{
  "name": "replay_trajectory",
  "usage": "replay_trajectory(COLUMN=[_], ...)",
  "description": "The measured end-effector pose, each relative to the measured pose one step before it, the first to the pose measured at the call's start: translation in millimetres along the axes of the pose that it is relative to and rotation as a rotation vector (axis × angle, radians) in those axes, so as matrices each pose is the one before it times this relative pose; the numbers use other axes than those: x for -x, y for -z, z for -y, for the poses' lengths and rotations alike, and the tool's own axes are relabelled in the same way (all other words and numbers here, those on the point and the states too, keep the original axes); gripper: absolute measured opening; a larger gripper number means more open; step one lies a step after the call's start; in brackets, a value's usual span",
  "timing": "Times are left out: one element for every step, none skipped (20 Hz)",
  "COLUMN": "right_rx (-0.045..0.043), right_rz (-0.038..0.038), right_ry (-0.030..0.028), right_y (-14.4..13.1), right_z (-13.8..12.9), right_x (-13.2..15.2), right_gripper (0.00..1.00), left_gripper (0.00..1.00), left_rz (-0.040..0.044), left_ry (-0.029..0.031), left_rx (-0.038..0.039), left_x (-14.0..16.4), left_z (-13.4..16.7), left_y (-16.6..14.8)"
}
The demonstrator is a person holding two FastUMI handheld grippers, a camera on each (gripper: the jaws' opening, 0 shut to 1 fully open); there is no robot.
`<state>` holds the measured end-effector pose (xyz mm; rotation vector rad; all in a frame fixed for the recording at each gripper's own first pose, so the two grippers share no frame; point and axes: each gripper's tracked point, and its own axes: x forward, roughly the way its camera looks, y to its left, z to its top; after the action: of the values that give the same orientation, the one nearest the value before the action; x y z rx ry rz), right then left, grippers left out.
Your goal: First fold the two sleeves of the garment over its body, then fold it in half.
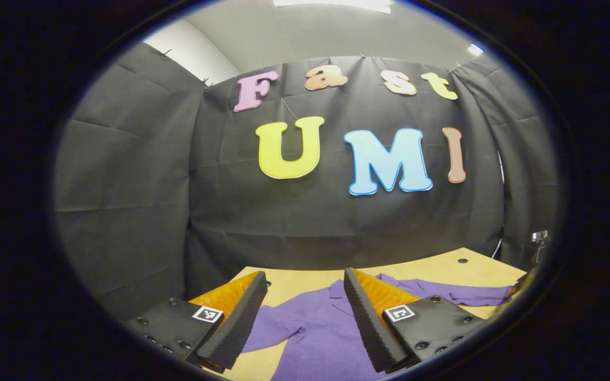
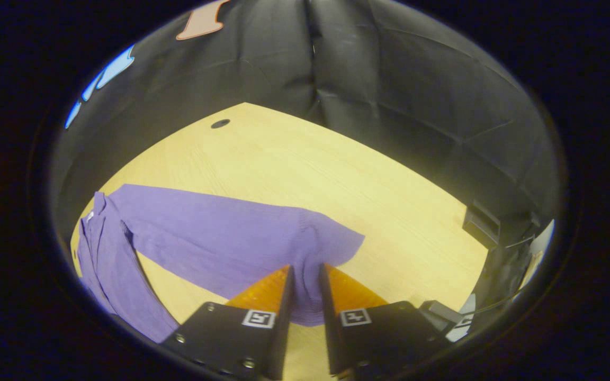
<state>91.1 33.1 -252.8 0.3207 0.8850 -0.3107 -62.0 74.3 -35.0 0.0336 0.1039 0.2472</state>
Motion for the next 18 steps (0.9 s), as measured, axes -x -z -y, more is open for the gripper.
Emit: replay_trajectory(right_rx=[-0.01760,-0.01266,-0.01480,-0.01534,-0.01331,-0.01698,-0.01544,-0.00820,0.00293,0.01191,0.02063,0.02231,0.02110,0.01757,0.01719,0.01528,0.01406,0.01705], right_rz=[-0.00444,0.00183,0.00140,-0.00086,-0.00519,0.00328,0.01036,0.01521,0.01453,0.01651,0.02606,0.02684,0.02807,0.02771,0.02874,0.02493,0.02894,0.02595], right_ry=[-0.00093,-0.00433,-0.00336,-0.00902,-0.00221,-0.00481,-0.00798,-0.00969,-0.01269,-0.01085,-0.00779,-0.00786,-0.01414,-0.01643,-0.01598,-0.01655,-0.02105,-0.02301], right_y=[0.58,-1.58,-0.61,-1.08,1.13,-2.56,-3.15,-5.44,-5.54,-7.95,-8.96,-11.14,-13.45,-13.08,-11.93,-12.38,-11.09,-11.92], right_z=[-0.59,-2.16,1.84,-2.63,1.77,-1.17,-1.42,-1.57,-1.85,-4.50,-9.81,-10.37,-11.69,-12.20,-11.73,-12.34,-14.06,-16.53], right_x=[-0.74,2.20,-3.84,-1.88,4.40,2.57,2.72,5.17,7.05,9.24,13.02,12.33,10.47,8.39,7.85,8.65,7.66,7.13], right_gripper=[0.16,0.10,0.06,0.07,0.02,0.02,0.02,0.02,0.02,0.02,0.02,0.02,0.02,0.02,0.02,0.02,0.02,0.02], left_gripper=[0.93,0.93,0.93,0.93,0.93,0.93,0.93,0.93,0.93,0.93,0.93,0.93,0.93,0.93,0.93,0.93,0.93,0.93], left_rz=[-0.00138,-0.00074,-0.00034,0.00006,0.00049,0.00010,0.00084,0.00250,0.00302,0.00315,0.00282,0.00183,0.00244,0.00510,0.00612,0.00688,0.00608,0.00617], left_ry=[0.00033,-0.00032,-0.00100,0.00101,0.00133,0.00235,0.00484,0.00661,0.00746,0.01001,0.01113,0.01100,0.00971,0.00842,0.00709,0.00441,0.00288,-0.00034], left_rx=[-0.00176,0.00097,0.00451,0.00516,0.00236,0.00073,-0.00009,0.00031,0.00180,0.00424,0.00563,0.00619,0.00598,0.00709,0.00807,0.00784,0.00624,0.00305], left_x=[0.15,0.25,0.43,0.05,-0.78,-0.98,-0.98,-2.02,-1.85,-2.81,-3.09,-3.82,-3.10,-3.04,-3.33,-3.25,-2.12,-1.64], left_z=[-1.14,-2.38,-2.61,-2.66,-1.72,-2.60,-1.86,-1.42,-0.88,-1.19,0.58,0.18,-0.47,-1.33,-0.96,-1.62,-2.50,-3.09], left_y=[2.33,0.76,0.90,0.49,0.49,0.60,0.55,0.00,0.30,0.14,2.44,1.13,2.39,1.25,-0.20,0.34,-0.53,-0.75])
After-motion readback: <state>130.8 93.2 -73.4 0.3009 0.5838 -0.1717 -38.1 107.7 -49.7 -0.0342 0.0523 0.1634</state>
